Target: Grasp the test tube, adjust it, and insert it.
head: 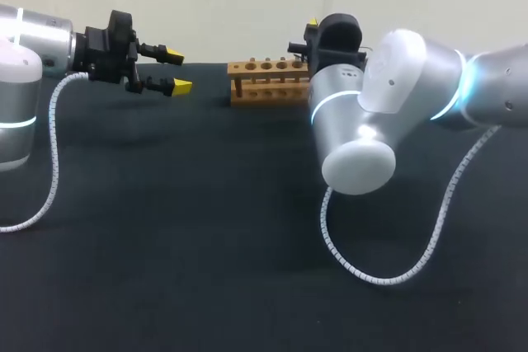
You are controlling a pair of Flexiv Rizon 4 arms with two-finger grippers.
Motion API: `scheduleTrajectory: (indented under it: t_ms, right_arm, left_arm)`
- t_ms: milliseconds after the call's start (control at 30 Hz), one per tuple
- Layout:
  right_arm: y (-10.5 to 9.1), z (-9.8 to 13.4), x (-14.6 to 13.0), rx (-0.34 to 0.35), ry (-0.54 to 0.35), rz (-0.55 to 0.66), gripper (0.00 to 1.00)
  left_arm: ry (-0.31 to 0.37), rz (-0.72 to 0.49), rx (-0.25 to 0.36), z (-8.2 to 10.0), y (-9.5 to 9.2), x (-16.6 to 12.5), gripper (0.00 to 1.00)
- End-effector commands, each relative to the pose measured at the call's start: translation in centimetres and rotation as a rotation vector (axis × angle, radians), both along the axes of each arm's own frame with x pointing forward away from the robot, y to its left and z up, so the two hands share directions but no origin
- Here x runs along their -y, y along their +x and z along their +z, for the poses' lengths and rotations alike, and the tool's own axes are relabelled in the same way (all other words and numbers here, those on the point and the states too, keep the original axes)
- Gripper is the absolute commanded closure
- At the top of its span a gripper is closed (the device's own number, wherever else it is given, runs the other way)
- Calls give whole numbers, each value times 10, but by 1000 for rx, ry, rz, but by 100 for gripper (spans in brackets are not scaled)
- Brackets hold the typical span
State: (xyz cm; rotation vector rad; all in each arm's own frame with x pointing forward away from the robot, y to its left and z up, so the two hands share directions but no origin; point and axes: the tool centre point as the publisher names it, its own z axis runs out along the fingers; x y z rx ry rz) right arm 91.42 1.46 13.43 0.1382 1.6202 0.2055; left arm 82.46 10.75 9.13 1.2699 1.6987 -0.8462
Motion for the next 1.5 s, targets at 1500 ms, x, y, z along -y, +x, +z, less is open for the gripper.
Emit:
scheduleTrajectory:
  t_ms: [1500]
  right_arm:
    - [-10,-31,-9,65,-54,90,100]
  left_arm:
    - [-2,2,5,-1,-1,0,0]
